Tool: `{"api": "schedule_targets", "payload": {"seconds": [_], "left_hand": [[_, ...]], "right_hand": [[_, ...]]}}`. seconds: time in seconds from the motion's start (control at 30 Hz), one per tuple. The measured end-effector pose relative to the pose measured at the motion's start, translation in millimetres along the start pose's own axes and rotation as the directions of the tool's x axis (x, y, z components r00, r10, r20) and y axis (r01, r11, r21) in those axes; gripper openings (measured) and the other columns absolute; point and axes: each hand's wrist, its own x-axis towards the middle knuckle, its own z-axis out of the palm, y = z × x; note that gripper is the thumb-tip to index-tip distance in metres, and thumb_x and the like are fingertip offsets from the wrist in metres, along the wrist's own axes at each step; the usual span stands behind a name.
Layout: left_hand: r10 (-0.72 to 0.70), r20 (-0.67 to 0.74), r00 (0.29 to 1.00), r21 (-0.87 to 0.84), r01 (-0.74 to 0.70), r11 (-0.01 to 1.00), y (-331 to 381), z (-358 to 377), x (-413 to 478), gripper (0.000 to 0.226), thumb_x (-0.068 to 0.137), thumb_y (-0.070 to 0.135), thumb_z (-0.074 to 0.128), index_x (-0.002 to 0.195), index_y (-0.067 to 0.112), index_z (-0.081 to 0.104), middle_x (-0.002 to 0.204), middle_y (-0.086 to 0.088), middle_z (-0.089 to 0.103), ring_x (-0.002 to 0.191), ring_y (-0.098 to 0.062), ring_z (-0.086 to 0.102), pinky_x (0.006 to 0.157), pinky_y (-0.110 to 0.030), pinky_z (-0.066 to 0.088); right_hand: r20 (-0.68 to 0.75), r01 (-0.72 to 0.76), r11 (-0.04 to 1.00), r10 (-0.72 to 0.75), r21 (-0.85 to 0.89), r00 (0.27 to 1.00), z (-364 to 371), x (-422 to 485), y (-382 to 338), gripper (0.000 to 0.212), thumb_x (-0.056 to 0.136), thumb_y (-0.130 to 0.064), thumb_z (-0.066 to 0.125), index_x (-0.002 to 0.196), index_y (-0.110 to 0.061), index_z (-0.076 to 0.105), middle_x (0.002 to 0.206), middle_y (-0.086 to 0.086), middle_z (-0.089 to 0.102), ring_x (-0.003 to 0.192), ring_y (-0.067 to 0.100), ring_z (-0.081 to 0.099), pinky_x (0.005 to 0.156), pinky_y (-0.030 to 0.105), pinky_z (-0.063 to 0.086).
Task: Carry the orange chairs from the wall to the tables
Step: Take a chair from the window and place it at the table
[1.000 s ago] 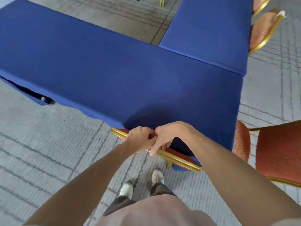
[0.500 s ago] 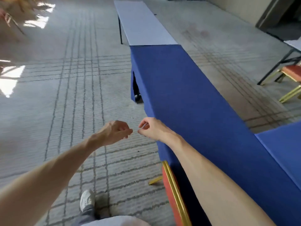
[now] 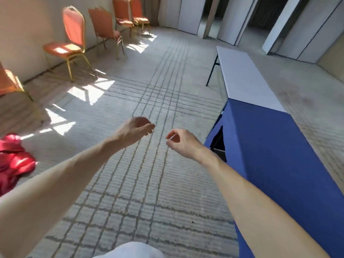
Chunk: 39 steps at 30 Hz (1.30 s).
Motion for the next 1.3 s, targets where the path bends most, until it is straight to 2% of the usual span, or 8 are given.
{"api": "schedule_targets", "payload": {"seconds": [0.17, 0.33, 0.47, 0.73, 0.97, 1.03, 1.17, 1.3], "left_hand": [[-0.084, -0.044, 0.995, -0.119, 0.078, 0.99, -34.2, -87.1, 37.2, 0.016, 0.098, 0.021, 0.061, 0.092, 0.01, 0.071, 0.088, -0.007, 0.074, 0.072, -0.004, 0.066, 0.061, -0.01, 0.045], [-0.226, -0.207, 0.952, -0.173, 0.191, 0.966, -102.1, -160.6, 68.8, 0.02, 0.097, 0.028, 0.06, 0.092, 0.012, 0.072, 0.087, 0.0, 0.075, 0.075, -0.004, 0.068, 0.065, -0.014, 0.051], [-0.274, -0.212, 0.938, -0.099, 0.258, 0.961, -152.5, -194.2, 112.9, 0.025, 0.097, 0.032, 0.06, 0.098, 0.01, 0.071, 0.093, -0.001, 0.075, 0.084, -0.012, 0.069, 0.071, -0.021, 0.05], [-0.318, -0.274, 0.908, 0.0, 0.331, 0.944, -205.7, -284.0, 261.3, 0.025, 0.096, 0.038, 0.058, 0.1, 0.017, 0.072, 0.093, 0.005, 0.073, 0.089, -0.009, 0.068, 0.085, -0.032, 0.055], [-0.383, -0.503, 0.775, -0.147, 0.361, 0.921, -252.1, -403.1, 327.1, 0.024, 0.096, 0.037, 0.059, 0.097, 0.017, 0.072, 0.093, 0.004, 0.073, 0.089, -0.01, 0.069, 0.08, -0.028, 0.053], [-0.422, -0.547, 0.723, -0.166, 0.401, 0.901, -275.5, -440.0, 330.7, 0.024, 0.096, 0.039, 0.059, 0.098, 0.019, 0.073, 0.095, 0.006, 0.073, 0.089, -0.006, 0.068, 0.078, -0.025, 0.05], [-0.495, -0.618, 0.611, -0.275, 0.421, 0.864, -330.2, -510.8, 326.8, 0.023, 0.091, 0.043, 0.062, 0.094, 0.023, 0.073, 0.091, 0.006, 0.075, 0.088, -0.008, 0.07, 0.085, -0.037, 0.056], [-0.526, -0.681, 0.509, -0.302, 0.459, 0.835, -393.8, -600.8, 323.9, 0.023, 0.089, 0.047, 0.061, 0.092, 0.028, 0.073, 0.091, 0.01, 0.074, 0.09, -0.009, 0.069, 0.086, -0.035, 0.055]], "right_hand": [[0.003, 0.085, 0.995, -0.085, -0.044, 0.996, 38.9, 101.6, -66.5, 0.023, 0.089, -0.03, 0.055, 0.111, -0.027, 0.06, 0.097, -0.011, 0.065, 0.091, 0.01, 0.062, 0.08, 0.029, 0.052], [0.09, 0.168, 0.984, -0.162, -0.063, 0.983, 87.1, 205.0, -114.3, 0.023, 0.088, -0.031, 0.056, 0.111, -0.027, 0.06, 0.101, -0.01, 0.065, 0.096, 0.011, 0.063, 0.086, 0.032, 0.054], [0.138, 0.209, 0.977, -0.202, -0.036, 0.97, 118.4, 286.2, -132.1, 0.026, 0.088, -0.032, 0.055, 0.113, -0.027, 0.06, 0.106, -0.009, 0.064, 0.098, 0.01, 0.062, 0.088, 0.033, 0.053], [0.265, 0.323, 0.946, -0.312, 0.002, 0.912, 138.8, 488.5, -182.9, 0.026, 0.093, -0.032, 0.058, 0.118, -0.028, 0.058, 0.112, -0.011, 0.063, 0.104, 0.01, 0.06, 0.096, 0.036, 0.05], [0.233, 0.474, 0.876, -0.48, 0.087, 0.845, 143.9, 642.9, -294.2, 0.02, 0.092, -0.026, 0.059, 0.112, -0.023, 0.062, 0.101, -0.009, 0.068, 0.092, 0.008, 0.065, 0.086, 0.027, 0.053], [0.279, 0.532, 0.841, -0.537, 0.1, 0.796, 162.4, 674.5, -331.1, 0.02, 0.093, -0.023, 0.059, 0.113, -0.02, 0.062, 0.101, -0.007, 0.067, 0.092, 0.01, 0.065, 0.085, 0.026, 0.053], [0.396, 0.637, 0.763, -0.621, 0.108, 0.676, 207.3, 729.6, -393.0, 0.021, 0.092, -0.022, 0.061, 0.113, -0.019, 0.061, 0.102, -0.005, 0.065, 0.093, 0.011, 0.063, 0.088, 0.031, 0.054], [0.454, 0.699, 0.713, -0.642, 0.057, 0.617, 260.5, 796.7, -462.9, 0.02, 0.093, -0.024, 0.06, 0.113, -0.023, 0.059, 0.103, -0.008, 0.062, 0.094, 0.008, 0.061, 0.089, 0.034, 0.055]]}}
